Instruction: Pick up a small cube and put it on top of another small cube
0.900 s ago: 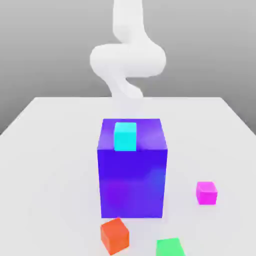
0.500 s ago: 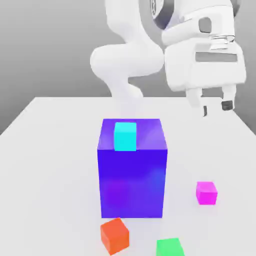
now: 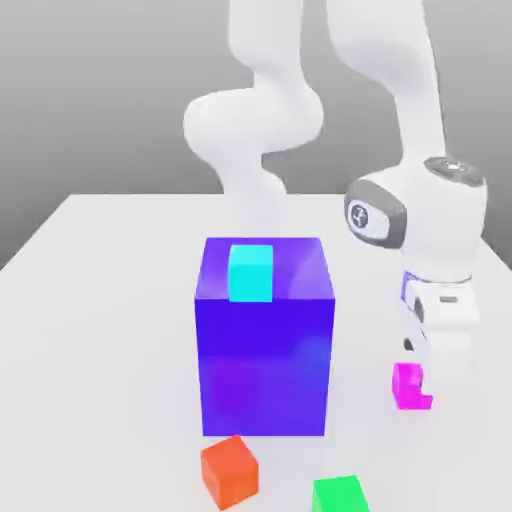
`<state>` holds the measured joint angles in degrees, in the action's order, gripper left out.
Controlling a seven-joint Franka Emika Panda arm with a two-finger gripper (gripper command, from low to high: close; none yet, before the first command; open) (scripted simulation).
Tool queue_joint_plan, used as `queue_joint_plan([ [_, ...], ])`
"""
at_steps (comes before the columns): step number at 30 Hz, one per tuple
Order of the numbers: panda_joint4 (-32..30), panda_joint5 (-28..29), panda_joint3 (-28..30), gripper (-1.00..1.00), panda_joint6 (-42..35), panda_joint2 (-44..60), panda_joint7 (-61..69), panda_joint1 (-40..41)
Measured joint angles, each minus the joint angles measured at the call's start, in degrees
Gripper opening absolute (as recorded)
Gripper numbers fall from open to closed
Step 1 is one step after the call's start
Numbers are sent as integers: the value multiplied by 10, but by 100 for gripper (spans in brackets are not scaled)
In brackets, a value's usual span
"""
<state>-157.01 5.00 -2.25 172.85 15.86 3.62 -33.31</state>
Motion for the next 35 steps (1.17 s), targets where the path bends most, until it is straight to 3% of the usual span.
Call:
queue_joint_plan([
  [1, 3, 2, 4, -100, 12, 15, -2, -4],
  [8, 3, 4, 5, -100, 12, 16, -3, -4],
  [15, -13, -35, -17, -100, -93, -105, 18, 16],
  [26, 200, -82, 105, -100, -247, -45, -167, 112],
  [31, 236, -115, 109, -100, -201, 39, -175, 136],
  [32, 237, -119, 107, 100, -190, 51, -173, 138],
  [35, 237, -119, 107, 100, -190, 51, -173, 138],
])
